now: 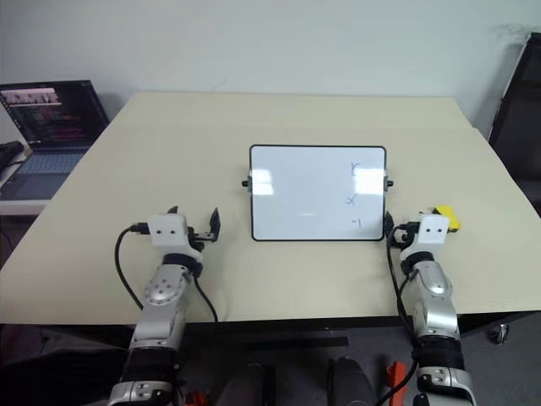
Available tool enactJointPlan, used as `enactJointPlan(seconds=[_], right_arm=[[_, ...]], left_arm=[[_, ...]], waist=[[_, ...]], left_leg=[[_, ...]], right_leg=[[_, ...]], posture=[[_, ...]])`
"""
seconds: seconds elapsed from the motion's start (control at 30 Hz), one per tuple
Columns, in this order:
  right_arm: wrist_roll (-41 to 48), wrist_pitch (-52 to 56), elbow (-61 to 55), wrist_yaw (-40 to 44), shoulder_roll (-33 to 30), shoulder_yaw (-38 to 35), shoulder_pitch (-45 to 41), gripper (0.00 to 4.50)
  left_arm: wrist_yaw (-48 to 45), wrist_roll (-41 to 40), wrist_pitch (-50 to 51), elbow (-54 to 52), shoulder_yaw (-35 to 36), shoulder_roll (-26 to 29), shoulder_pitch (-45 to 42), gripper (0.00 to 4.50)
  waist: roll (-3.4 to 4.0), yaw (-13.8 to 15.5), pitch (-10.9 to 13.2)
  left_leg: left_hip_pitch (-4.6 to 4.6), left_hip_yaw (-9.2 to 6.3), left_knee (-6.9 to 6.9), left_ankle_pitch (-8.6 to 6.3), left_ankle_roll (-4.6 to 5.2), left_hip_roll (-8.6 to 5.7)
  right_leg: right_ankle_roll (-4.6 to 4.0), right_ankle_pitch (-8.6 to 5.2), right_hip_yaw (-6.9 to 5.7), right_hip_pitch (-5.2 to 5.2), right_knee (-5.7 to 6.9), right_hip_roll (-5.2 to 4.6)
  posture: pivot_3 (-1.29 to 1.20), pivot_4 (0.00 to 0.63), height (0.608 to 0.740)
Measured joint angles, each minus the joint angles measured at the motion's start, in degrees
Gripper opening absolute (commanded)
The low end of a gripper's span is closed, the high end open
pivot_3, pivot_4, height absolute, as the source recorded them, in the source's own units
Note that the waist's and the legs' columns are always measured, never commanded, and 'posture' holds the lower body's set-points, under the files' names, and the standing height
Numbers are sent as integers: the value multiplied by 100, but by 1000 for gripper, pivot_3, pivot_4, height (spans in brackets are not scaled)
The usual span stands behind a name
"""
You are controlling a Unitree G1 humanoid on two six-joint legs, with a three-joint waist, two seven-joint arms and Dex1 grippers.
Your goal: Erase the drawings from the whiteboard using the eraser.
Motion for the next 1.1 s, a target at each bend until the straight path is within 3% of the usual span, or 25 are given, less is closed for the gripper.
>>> enactJointPlan(seconds=[0.6,0.93,1.1], right_arm=[[-37,-489,869,-55,-70,-171,-362,4452],[-31,-559,1190,53,-290,-232,-712,4452],[-26,-556,1170,78,-298,-232,-651,4452]], left_arm=[[-172,-41,-118,662,-160,-277,-427,4500],[-82,14,-108,624,-287,-429,-286,4500],[-469,-302,-50,362,-210,-257,-111,4500]], waist=[[-1,16,0],[-1,21,0],[-1,18,0]], left_leg=[[1,3,-1,0,0,0],[-1,2,-5,0,0,0],[-1,2,-3,0,0,0]], right_leg=[[-4,2,3,1,-2,2],[-5,2,3,0,-4,2],[-5,2,2,-1,-3,2]], posture=[[0,150,740],[0,150,740],[0,150,740]])
